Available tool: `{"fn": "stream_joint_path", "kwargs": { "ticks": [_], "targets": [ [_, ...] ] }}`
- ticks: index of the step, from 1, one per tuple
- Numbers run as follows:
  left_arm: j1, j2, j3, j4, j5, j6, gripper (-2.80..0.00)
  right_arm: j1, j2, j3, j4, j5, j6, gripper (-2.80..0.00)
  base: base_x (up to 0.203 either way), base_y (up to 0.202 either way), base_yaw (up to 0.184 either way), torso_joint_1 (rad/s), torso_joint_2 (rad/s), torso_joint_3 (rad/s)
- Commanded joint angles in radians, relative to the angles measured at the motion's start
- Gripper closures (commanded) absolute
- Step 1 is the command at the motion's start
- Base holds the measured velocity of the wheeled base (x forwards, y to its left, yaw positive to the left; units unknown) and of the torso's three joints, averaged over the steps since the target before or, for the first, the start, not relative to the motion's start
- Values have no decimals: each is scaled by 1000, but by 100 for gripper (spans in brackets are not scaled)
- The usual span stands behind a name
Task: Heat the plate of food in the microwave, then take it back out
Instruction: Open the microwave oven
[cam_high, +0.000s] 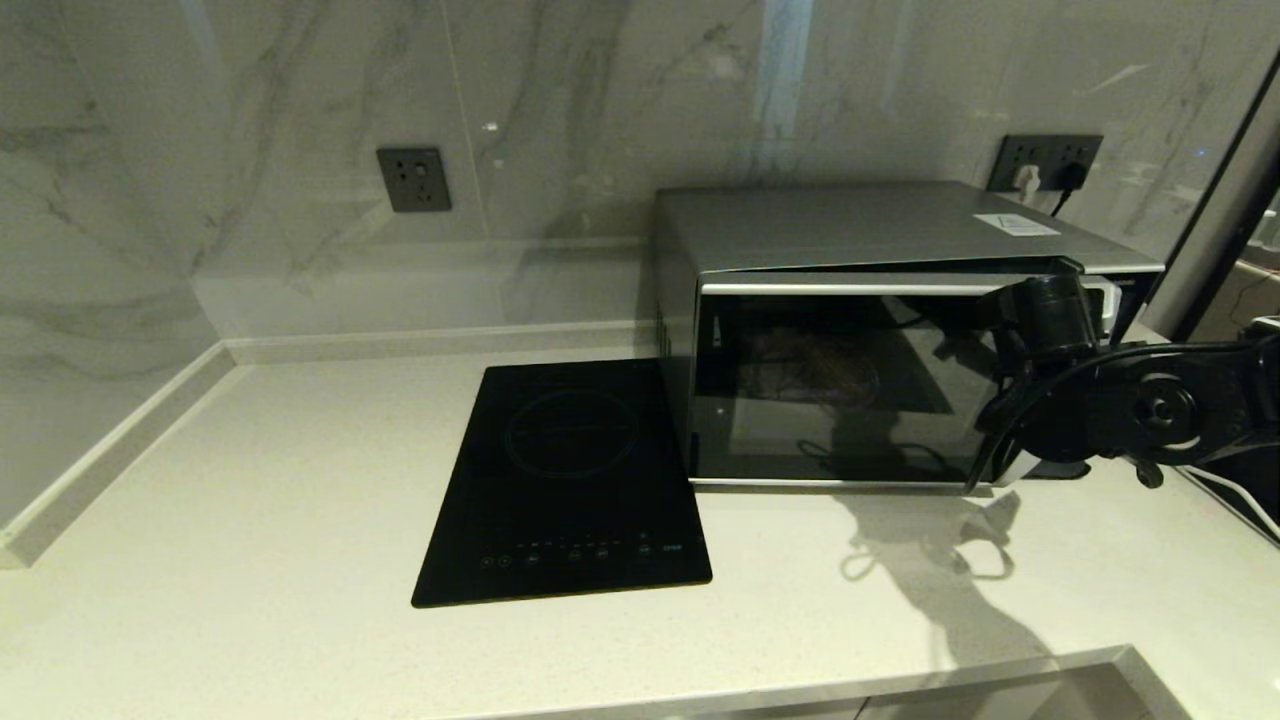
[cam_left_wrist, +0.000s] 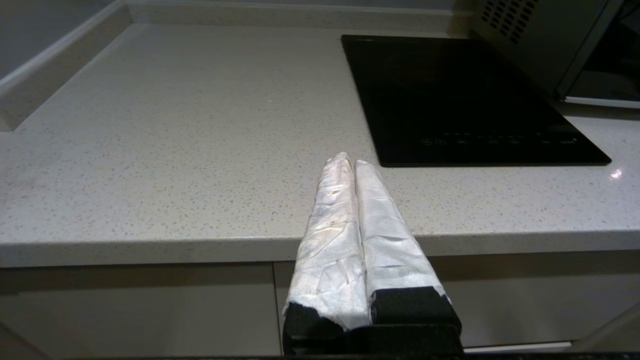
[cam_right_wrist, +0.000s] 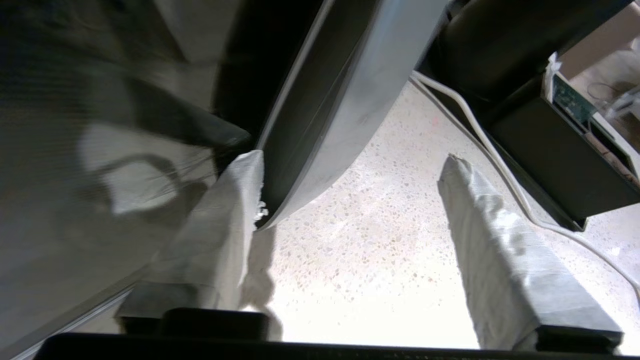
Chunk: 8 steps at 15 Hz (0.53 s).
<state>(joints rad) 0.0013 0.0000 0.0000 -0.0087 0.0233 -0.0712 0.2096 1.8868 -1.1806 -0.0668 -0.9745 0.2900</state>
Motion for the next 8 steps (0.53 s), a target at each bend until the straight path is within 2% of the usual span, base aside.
{"fn": "stream_joint_path", "kwargs": {
  "ticks": [1,5,8],
  "targets": [
    [0,2,0,-1,0,-1,0,46,-87,20,-3,-6,10,-280,0,0,0,0,0,0],
    [0,2,0,-1,0,-1,0,135,-251,80,3,-7,6,-280,0,0,0,0,0,0],
    [0,2,0,-1,0,-1,0,158,-403,81,36,4,-36,-280,0,0,0,0,0,0]
  ]
}}
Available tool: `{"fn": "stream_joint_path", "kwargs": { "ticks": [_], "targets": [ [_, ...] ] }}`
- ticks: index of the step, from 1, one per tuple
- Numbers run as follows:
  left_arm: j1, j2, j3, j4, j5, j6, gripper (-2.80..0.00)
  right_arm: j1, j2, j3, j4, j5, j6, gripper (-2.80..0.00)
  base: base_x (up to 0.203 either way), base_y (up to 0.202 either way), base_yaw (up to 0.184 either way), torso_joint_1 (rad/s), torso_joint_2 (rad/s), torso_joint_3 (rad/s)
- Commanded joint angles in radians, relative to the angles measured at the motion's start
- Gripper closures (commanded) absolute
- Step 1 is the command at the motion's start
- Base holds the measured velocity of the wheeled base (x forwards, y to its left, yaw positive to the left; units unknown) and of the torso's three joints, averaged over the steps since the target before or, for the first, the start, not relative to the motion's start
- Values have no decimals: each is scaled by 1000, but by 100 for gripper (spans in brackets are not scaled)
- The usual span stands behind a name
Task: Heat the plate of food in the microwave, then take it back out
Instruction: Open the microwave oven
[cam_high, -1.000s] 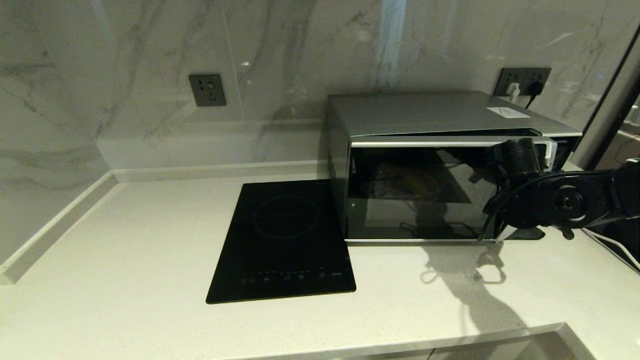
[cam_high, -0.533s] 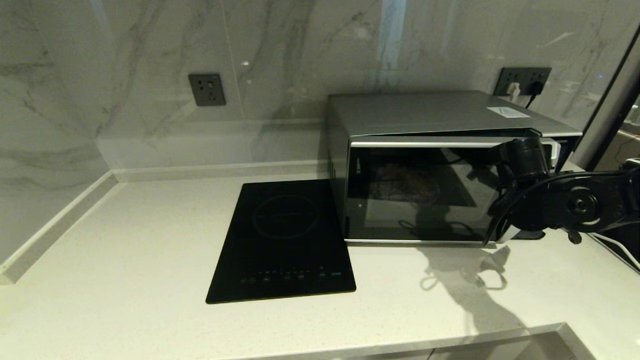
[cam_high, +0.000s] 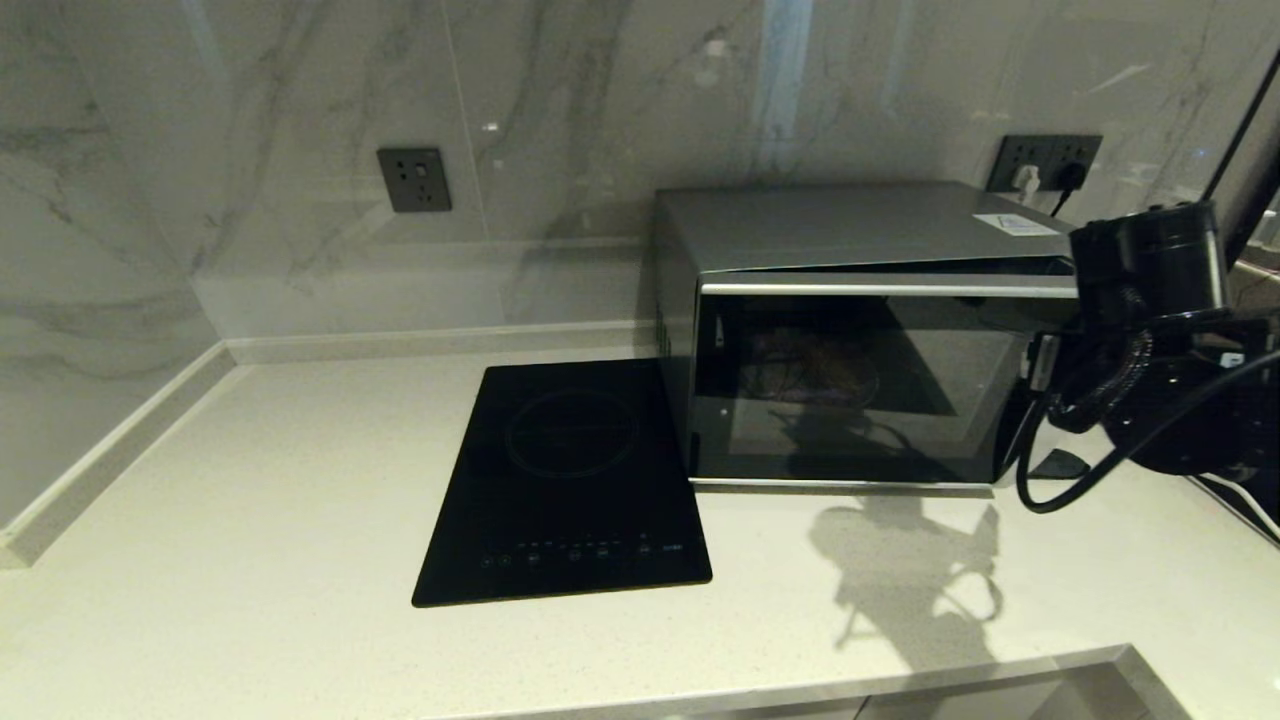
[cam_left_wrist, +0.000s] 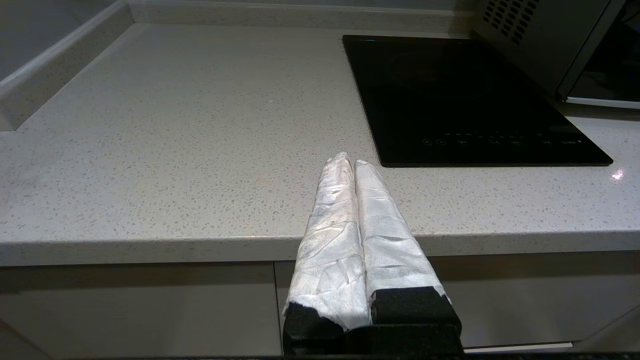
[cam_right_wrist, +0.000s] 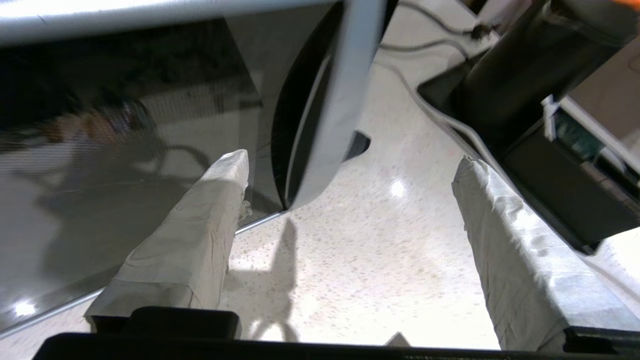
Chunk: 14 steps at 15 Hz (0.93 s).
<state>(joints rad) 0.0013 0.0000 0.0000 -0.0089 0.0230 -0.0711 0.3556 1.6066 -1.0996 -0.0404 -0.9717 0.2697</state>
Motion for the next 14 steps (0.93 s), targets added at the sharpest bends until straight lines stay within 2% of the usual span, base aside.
{"fn": "stream_joint_path", "kwargs": {
  "ticks": [1,3,4,6,9,11,12,14],
  "targets": [
    [0,2,0,0,0,-1,0,12,-179,-9,25,27,-45,-280,0,0,0,0,0,0],
    [0,2,0,0,0,-1,0,-1,-297,-54,95,128,-105,-280,0,0,0,0,0,0],
    [0,2,0,0,0,-1,0,-19,-342,-96,166,212,-120,-280,0,0,0,0,0,0],
    [0,2,0,0,0,-1,0,-117,-378,-164,283,403,-129,-280,0,0,0,0,0,0],
    [0,2,0,0,0,-1,0,-262,-373,-210,346,613,-108,-280,0,0,0,0,0,0],
    [0,2,0,0,0,-1,0,-312,-337,-261,385,715,-43,-280,0,0,0,0,0,0],
    [0,2,0,0,0,-1,0,-328,-312,-316,438,754,1,0,0,0,0,0,0,0],
    [0,2,0,0,0,-1,0,-367,-250,-441,554,859,69,0,0,0,0,0,0,0]
  ]
}}
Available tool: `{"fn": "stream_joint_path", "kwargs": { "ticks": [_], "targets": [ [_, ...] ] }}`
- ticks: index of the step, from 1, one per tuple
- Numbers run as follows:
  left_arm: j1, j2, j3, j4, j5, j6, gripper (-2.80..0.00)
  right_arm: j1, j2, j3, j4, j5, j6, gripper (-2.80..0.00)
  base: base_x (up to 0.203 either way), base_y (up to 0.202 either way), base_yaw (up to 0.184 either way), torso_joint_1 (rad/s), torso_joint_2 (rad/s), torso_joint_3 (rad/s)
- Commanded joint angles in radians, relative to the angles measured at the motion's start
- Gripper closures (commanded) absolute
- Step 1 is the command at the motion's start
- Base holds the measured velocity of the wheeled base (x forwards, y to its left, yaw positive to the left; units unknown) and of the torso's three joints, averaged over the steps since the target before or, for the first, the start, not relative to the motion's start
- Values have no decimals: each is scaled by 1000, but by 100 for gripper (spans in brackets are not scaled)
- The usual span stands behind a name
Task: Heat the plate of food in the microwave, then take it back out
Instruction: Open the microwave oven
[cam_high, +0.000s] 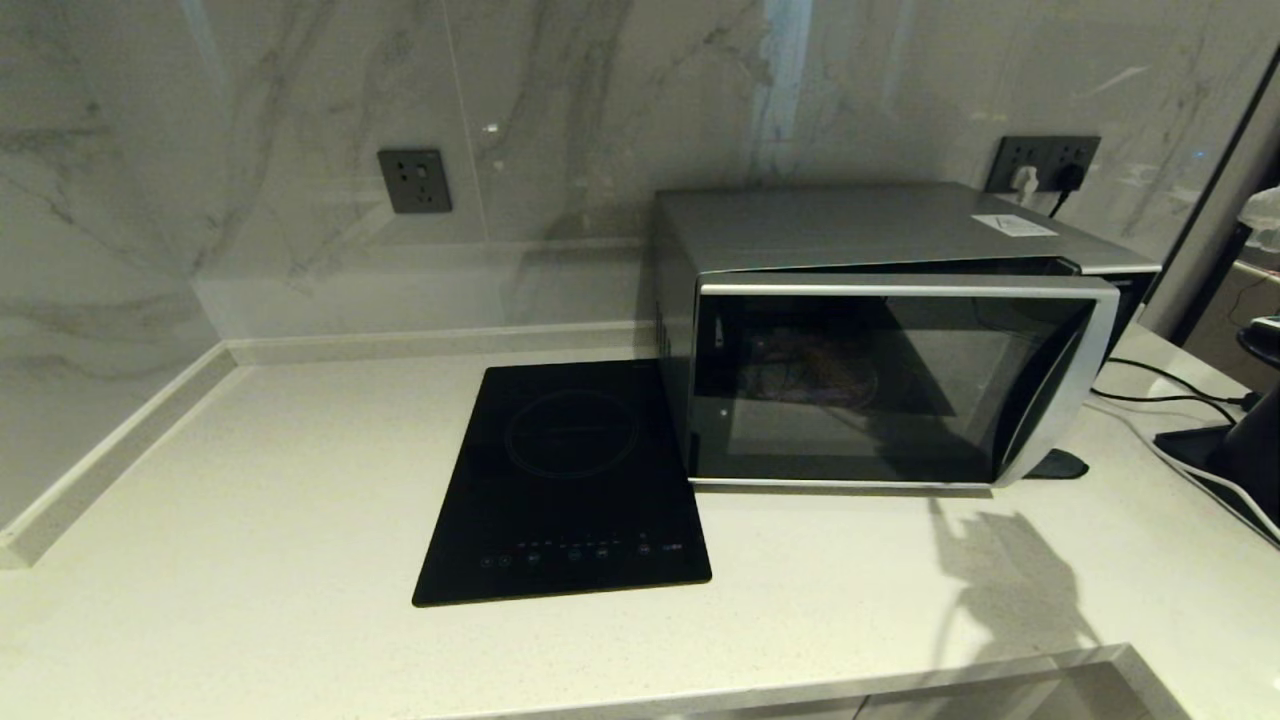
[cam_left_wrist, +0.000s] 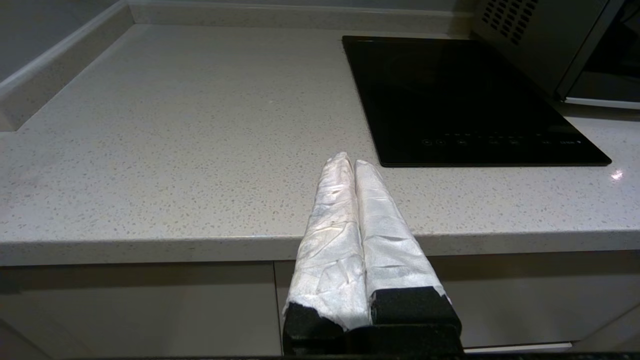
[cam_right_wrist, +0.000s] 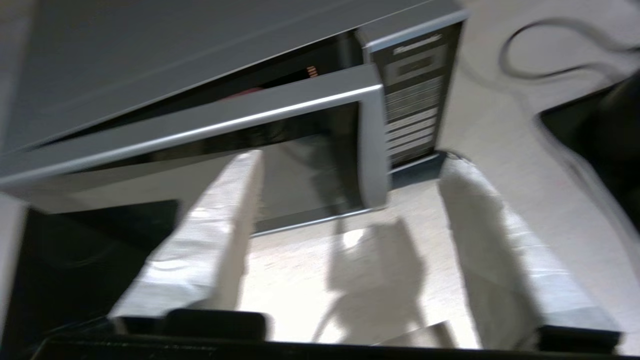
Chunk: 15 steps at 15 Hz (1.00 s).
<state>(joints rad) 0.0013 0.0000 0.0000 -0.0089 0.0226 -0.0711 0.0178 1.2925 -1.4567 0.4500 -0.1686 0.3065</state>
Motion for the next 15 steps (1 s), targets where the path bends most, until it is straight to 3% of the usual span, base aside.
{"fn": "stream_joint_path", "kwargs": {
  "ticks": [1,3,7,15],
  "targets": [
    [0,2,0,0,0,-1,0,-43,105,-139,112,108,59,0,0,0,0,0,0,0],
    [0,2,0,0,0,-1,0,-52,167,-205,145,154,88,0,0,0,0,0,0,0],
    [0,2,0,0,0,-1,0,-51,310,-312,159,163,141,0,0,0,0,0,0,0],
    [0,2,0,0,1,-1,0,-47,553,-520,147,83,147,0,0,0,0,0,0,0]
  ]
}}
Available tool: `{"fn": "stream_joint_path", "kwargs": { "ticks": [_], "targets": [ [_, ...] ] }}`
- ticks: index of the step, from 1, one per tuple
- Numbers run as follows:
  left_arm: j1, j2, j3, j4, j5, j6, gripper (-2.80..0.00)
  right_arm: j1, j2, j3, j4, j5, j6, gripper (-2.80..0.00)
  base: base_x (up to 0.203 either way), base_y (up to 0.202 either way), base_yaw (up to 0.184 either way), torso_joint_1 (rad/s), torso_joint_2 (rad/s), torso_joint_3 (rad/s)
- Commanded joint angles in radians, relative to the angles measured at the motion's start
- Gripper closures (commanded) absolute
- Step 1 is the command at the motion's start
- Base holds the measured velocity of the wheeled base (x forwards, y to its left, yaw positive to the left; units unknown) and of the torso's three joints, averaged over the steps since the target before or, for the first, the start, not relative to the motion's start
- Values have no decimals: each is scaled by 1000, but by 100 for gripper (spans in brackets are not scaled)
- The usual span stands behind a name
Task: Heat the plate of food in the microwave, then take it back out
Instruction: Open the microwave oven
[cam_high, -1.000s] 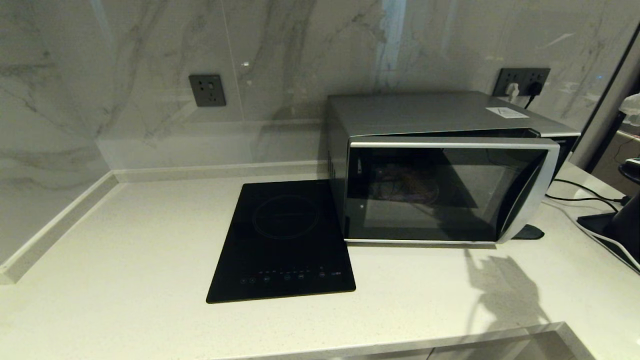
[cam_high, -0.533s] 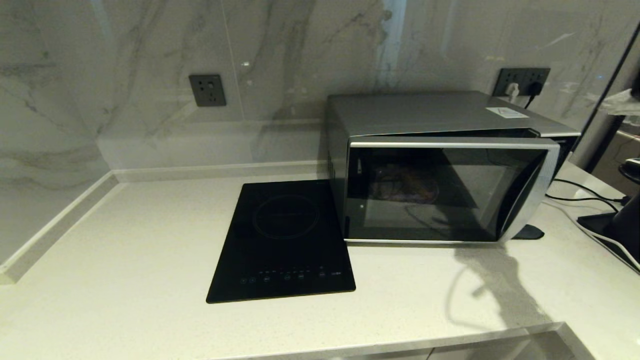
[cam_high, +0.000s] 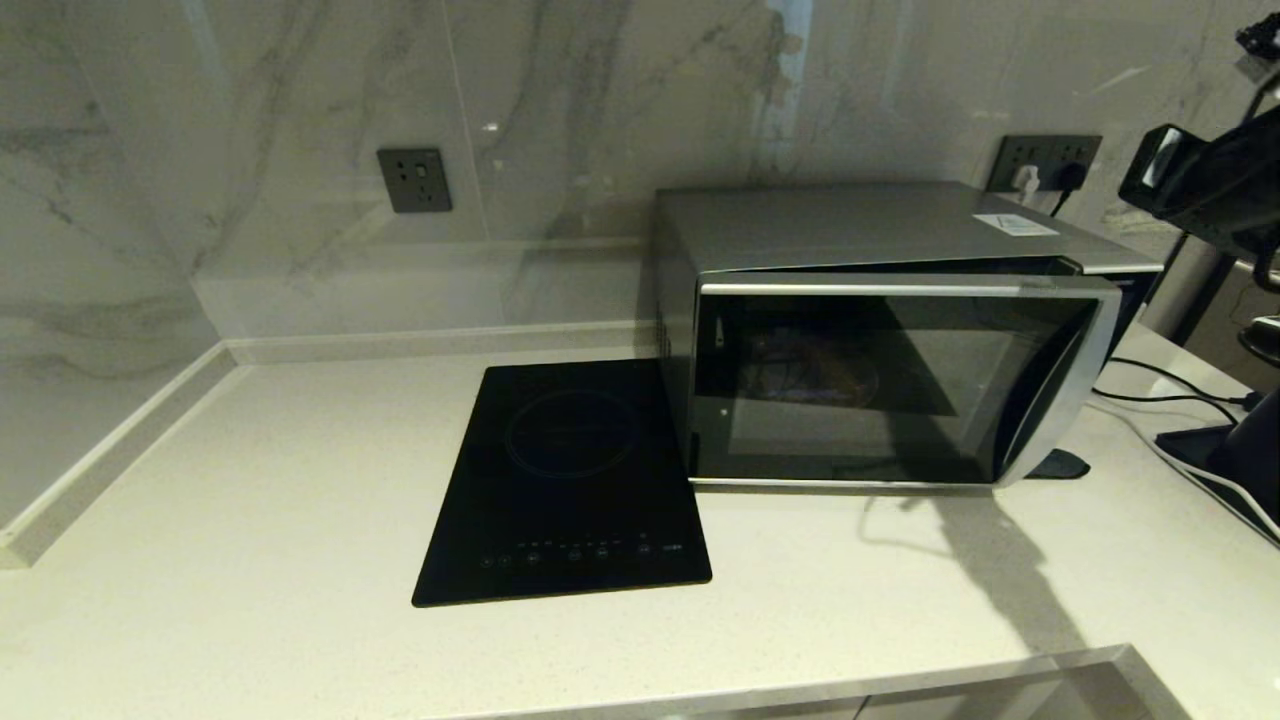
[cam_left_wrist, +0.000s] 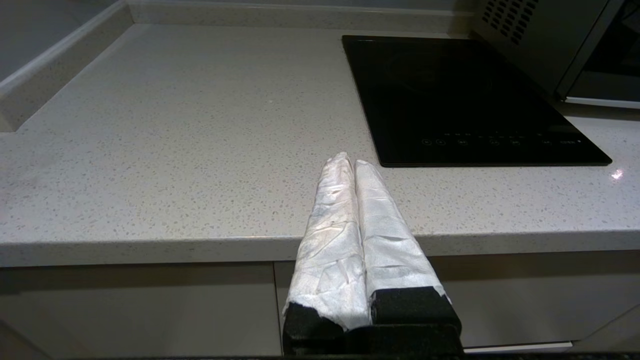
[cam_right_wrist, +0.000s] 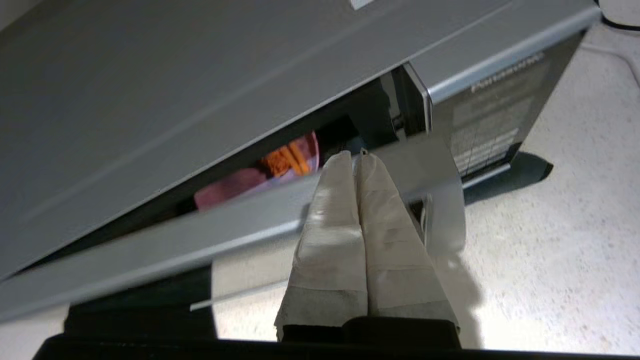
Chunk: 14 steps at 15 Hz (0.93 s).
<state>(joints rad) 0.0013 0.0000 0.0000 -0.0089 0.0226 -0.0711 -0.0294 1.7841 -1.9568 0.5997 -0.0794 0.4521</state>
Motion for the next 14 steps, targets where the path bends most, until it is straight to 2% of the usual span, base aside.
{"fn": "stream_joint_path", "kwargs": {
  "ticks": [1,5,14],
  "targets": [
    [0,2,0,0,0,-1,0,0,79,-20,-20,-15,1,0,0,0,0,0,0,0],
    [0,2,0,0,0,-1,0,-1,127,-24,-57,-39,-6,0,0,0,0,0,0,0],
    [0,2,0,0,0,-1,0,-3,168,-24,-73,-37,-9,0,0,0,0,0,0,0]
  ]
}}
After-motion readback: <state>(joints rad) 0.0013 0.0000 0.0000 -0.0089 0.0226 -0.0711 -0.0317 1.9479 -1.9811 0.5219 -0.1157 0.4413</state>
